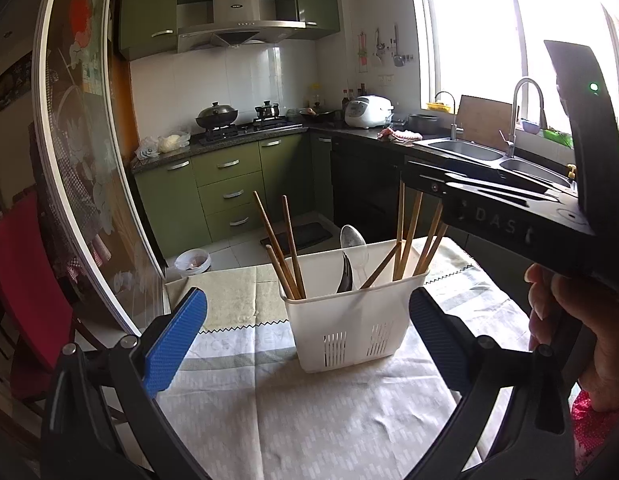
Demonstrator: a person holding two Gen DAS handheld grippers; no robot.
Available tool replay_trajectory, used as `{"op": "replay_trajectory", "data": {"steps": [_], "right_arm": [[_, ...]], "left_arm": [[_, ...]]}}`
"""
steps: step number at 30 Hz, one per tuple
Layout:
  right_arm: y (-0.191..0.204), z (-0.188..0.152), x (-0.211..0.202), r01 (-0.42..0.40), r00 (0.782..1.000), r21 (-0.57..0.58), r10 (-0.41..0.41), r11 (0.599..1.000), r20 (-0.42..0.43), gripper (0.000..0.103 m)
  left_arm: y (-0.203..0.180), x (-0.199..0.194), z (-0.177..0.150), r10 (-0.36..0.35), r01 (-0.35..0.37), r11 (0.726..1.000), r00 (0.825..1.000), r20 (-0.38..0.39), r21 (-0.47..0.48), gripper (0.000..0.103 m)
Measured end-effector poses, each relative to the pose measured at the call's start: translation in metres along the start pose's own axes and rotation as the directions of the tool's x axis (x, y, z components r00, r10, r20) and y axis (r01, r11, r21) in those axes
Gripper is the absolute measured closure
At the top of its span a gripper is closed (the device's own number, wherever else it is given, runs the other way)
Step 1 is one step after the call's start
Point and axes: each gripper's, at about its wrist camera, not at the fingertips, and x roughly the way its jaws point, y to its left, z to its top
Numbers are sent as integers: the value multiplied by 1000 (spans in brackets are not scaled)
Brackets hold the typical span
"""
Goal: Organize utensils
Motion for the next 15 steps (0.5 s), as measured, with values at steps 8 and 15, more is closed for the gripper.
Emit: {"op": "replay_trajectory", "data": {"steps": [8, 15], "right_arm": [[0, -40, -79, 59, 997, -22, -58, 998, 52, 11], [-4, -98, -131, 80, 997, -13, -80, 997, -4, 5]], "left_arm": [[15, -26, -21, 10, -8, 999, 999, 40, -44, 7], [28, -48, -68, 12, -11, 995, 1000, 10, -101, 7]]}}
